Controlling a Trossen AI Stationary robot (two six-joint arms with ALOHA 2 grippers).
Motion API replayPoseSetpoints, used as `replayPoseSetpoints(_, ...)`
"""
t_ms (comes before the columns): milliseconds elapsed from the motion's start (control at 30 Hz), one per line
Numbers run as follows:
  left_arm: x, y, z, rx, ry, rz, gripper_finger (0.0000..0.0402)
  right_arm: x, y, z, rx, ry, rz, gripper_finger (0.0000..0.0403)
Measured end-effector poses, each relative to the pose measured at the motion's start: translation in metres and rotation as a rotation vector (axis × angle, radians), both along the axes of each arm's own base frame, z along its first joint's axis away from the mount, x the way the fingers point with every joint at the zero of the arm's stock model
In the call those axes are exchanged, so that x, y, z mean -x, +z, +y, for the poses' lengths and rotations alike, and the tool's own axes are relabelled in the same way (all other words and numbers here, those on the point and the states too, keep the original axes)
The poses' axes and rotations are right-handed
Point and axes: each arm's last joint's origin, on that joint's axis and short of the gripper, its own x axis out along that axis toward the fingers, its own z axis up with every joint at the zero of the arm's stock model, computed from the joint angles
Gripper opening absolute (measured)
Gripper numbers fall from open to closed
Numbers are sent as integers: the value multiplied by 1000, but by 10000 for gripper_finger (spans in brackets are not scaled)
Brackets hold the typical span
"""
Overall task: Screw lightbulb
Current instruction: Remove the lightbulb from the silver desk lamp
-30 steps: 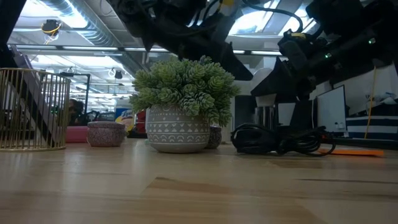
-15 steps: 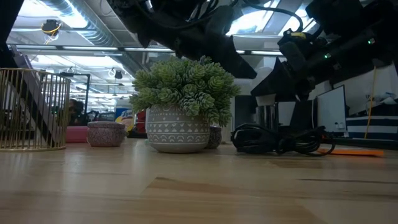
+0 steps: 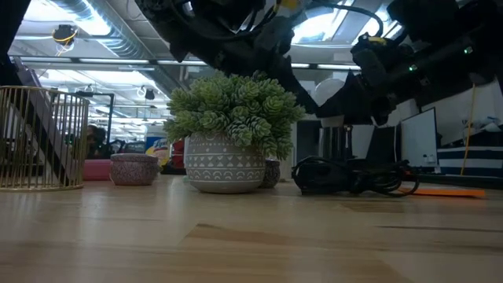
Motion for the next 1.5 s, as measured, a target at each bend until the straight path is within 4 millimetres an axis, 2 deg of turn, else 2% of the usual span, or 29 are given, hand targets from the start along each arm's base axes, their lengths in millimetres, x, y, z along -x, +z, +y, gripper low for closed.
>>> replayPoseSetpoints(233, -5, -18, 8, 5, 23, 37, 1, 0, 0, -1, 12, -28, -3, 218)
replayPoseSetpoints(500, -13, -31, 9, 33, 7, -6, 1, -1, 3, -1, 11, -35, -28, 217)
replayPoseSetpoints(700, -13, -37, 9, 41, 5, 16, 1, 0, 3, -1, 19, -55, -30, 217)
replayPoseSetpoints(933, -12, -41, 22, 77, 59, 37, 1, 0, 3, -1, 16, -54, -32, 217)
replayPoseSetpoints(1067, -13, -36, 25, 97, 70, 2, 1, 0, 3, -2, 20, -62, -32, 217)
replayPoseSetpoints(1300, -26, -9, 22, -8, -1, -108, 1, 0, 4, -4, 51, -139, -45, 217)
replayPoseSetpoints(1500, -28, -5, 37, -88, -6, -107, 1, 0, 7, -6, 69, -223, -87, 218)
